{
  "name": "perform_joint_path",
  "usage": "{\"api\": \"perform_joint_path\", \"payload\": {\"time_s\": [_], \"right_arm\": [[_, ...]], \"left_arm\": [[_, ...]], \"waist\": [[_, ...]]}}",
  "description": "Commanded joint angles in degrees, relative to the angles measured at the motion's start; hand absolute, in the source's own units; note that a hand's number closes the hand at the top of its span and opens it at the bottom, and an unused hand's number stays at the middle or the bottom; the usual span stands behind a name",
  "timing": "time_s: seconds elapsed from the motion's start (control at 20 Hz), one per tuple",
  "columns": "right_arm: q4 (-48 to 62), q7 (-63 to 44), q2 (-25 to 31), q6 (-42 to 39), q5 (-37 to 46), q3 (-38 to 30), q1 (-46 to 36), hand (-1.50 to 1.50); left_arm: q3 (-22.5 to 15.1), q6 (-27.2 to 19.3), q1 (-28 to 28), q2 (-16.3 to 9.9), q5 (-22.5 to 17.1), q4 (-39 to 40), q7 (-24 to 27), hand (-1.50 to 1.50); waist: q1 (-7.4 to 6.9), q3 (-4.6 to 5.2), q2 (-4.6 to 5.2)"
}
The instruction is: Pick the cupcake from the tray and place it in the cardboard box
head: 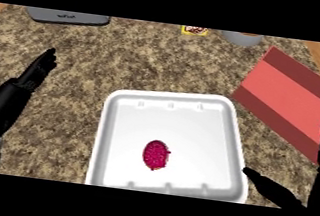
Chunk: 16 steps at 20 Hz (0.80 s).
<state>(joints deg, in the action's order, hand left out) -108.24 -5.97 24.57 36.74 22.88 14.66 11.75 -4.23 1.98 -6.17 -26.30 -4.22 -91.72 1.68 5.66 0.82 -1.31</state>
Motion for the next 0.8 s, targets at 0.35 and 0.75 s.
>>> {"api": "perform_joint_path", "payload": {"time_s": [0.35, 0.75], "right_arm": [[-14.82, -27.08, 6.52, -17.20, 28.95, 12.01, 10.61, -1.50], [-20.75, -49.03, 1.90, -40.92, 39.07, 23.72, 3.88, -1.50]], "left_arm": [[-2.46, 1.23, -3.26, 0.87, 1.93, 0.41, 1.76, 0.00], [-4.85, 2.01, -6.24, 2.65, 2.50, 0.57, 0.91, 0.00]], "waist": [[-3.00, 0.07, 1.36], [-6.46, -0.04, 1.85]]}}
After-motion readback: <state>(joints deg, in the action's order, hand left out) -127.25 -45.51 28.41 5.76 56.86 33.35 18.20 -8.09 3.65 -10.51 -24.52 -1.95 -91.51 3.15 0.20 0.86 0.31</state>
